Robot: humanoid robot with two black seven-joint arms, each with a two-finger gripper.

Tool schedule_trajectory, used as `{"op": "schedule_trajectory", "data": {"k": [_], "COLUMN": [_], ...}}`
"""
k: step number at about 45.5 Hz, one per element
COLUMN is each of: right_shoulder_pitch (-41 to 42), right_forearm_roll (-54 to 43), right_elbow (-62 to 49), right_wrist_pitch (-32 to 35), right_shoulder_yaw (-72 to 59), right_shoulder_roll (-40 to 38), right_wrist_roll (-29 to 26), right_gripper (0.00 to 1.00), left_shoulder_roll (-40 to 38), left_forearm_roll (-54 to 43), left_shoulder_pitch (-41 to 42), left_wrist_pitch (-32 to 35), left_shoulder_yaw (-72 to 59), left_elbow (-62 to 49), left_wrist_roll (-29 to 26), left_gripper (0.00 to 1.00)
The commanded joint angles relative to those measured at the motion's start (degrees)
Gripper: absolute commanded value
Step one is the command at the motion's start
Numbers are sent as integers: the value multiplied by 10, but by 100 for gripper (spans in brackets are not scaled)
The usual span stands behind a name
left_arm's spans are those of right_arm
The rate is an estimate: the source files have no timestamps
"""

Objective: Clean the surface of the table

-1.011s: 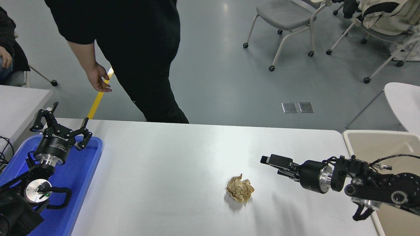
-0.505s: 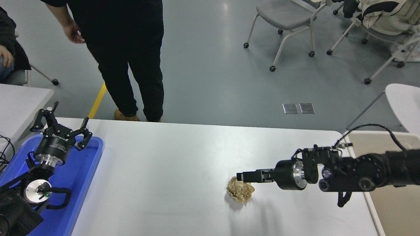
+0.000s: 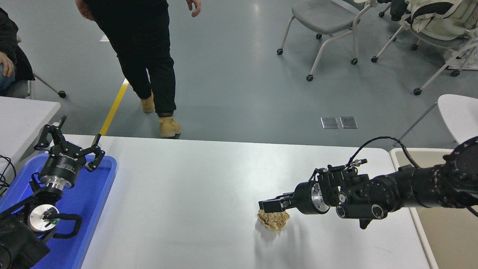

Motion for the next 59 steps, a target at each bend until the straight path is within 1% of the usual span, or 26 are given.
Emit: {"op": "schedule_trajectory", "data": {"k": [1,11,18,33,36,38,41,45,46,50,51,53,59], "right_shoulder_pitch": [-18,-40,-50,-84,-88,-88,-88,-82,-81,-75,-74,-69,-61], "right_forearm_roll": [-11,-15,-16,-41,-47,-57,-66,-67,-67,-65,-63,-60,-58], "right_elbow": [-18,-54,-60,-129,-137,-138,-140,-142,-141,-139,-139,-138,-133], "right_wrist_pitch": [0,0,0,0,0,0,1,4,6,43,53,70,81], "right_shoulder_yaw": [-3,-2,-2,-2,-2,-2,-2,-1,-1,2,4,5,8], "right_shoulder_roll": [24,37,50,75,75,75,75,79,80,83,83,82,80], "right_wrist_roll": [-1,-1,-1,-1,-1,-1,-2,-3,-3,-22,-28,-35,-36], "right_gripper": [100,100,100,100,97,90,83,62,54,2,0,0,0], "left_shoulder_roll": [0,0,0,0,0,0,0,0,0,0,0,0,0], "left_forearm_roll": [0,0,0,0,0,0,0,0,0,0,0,0,0], "left_shoulder_pitch": [0,0,0,0,0,0,0,-1,0,0,0,0,0], "left_wrist_pitch": [0,0,0,0,0,0,0,0,0,0,0,0,0], "left_shoulder_yaw": [0,0,0,0,0,0,0,0,0,0,0,0,1], "left_elbow": [0,0,0,0,0,0,0,0,1,0,0,0,0], "left_wrist_roll": [0,0,0,0,0,0,0,0,0,0,0,0,0], "left_gripper": [100,100,100,100,100,100,100,100,100,100,100,100,100]}}
